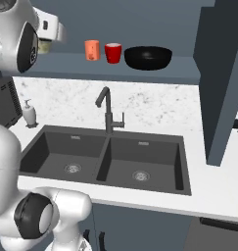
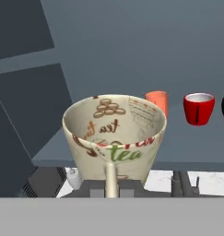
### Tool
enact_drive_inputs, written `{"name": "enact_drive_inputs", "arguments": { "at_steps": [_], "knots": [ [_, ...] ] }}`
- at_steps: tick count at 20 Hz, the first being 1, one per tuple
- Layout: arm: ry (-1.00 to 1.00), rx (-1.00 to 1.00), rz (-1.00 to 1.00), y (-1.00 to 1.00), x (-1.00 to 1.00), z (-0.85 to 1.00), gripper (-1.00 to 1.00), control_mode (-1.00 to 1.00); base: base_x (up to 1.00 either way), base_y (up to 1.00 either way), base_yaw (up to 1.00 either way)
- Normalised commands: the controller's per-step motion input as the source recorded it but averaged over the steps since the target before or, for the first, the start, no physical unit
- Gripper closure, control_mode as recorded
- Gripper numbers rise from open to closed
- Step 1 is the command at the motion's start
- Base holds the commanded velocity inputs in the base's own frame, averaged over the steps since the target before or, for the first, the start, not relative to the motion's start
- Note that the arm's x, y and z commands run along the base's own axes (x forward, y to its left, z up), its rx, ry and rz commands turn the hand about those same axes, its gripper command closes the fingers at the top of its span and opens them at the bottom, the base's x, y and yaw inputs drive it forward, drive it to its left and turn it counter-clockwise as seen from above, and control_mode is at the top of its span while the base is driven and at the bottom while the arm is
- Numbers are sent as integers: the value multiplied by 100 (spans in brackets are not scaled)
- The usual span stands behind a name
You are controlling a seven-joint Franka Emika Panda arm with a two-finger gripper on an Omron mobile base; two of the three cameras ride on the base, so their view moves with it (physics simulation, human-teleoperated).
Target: Gather all objects into one cabinet and sort the glasses and bowls to opposite sides.
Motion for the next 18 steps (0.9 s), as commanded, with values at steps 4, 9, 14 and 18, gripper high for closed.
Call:
{"name": "enact_drive_inputs", "arguments": {
  "at_steps": [4, 9, 14, 18],
  "knots": [
    [0, 2, 0, 0, 46, -15, 100, -100, 0, 0, 0],
    [0, 0, 0, 1, 41, -24, 100, -100, 0, 0, 0],
    [5, -13, 0, 7, 38, -33, 100, -100, 0, 0, 0],
    [7, -10, 0, 0, 39, -1, 100, -100, 0, 0, 0]
  ]
}}
